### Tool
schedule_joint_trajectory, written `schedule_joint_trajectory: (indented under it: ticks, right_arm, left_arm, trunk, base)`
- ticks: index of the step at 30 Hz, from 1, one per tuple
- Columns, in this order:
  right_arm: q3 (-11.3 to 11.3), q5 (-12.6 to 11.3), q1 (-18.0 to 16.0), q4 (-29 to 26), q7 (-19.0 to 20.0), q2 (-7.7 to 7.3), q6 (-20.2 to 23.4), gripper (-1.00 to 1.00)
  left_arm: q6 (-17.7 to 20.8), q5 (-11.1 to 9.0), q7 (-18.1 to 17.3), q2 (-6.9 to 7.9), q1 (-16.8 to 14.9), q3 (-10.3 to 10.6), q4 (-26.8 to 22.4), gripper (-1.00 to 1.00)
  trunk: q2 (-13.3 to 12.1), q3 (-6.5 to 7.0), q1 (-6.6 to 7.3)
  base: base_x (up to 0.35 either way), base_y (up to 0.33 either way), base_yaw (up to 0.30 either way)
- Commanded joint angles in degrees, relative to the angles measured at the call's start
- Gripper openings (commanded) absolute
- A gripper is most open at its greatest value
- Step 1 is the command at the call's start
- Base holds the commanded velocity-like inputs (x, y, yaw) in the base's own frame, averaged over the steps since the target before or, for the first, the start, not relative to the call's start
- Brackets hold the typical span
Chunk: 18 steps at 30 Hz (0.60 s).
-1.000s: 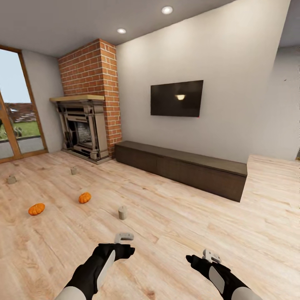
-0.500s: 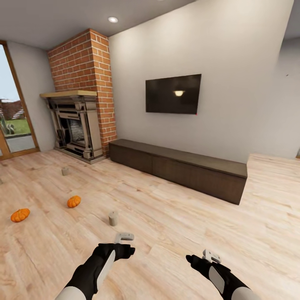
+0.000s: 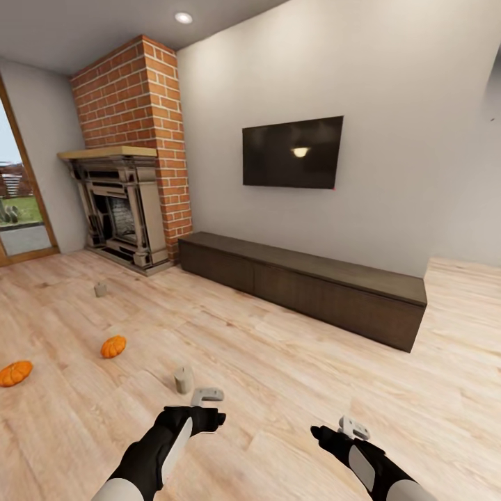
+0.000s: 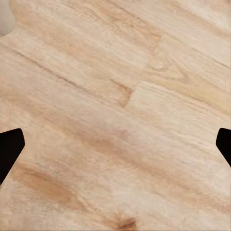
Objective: Place each of the two pumpkins and all three candles from the living room inside a cabinet in the living room (use any cabinet), then make sure every cabinet is closed, and position the cauldron so it is next to a table in the living room.
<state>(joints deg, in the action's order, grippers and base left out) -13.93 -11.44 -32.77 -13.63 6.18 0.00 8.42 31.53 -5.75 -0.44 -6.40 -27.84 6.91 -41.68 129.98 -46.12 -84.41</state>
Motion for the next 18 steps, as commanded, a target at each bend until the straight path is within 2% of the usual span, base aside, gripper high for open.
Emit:
schedule_joint_trajectory:
  ticks: [1,8,18]
  right_arm:
    - [-0.13,-0.44,-0.01,-0.09,0.15,0.00,0.28,1.00]
    - [-0.13,-0.49,-0.01,-0.08,0.15,0.00,0.20,1.00]
    - [-0.15,-0.51,-0.01,-0.08,0.15,0.00,0.20,1.00]
  left_arm:
    - [0.29,-0.58,0.17,0.04,-0.02,0.06,-0.07,1.00]
    - [0.19,-0.58,0.09,0.07,-0.02,0.05,-0.07,1.00]
    - [0.19,-0.58,0.09,0.07,-0.02,0.12,-0.07,1.00]
  trunk:
    - [0.02,-0.06,-0.01]
    - [0.02,-0.07,-0.01]
    - [0.02,-0.07,-0.01]
  base:
    - [0.176,0.000,0.000]
    - [0.041,0.000,-0.050]
    - [-0.005,0.008,-0.259]
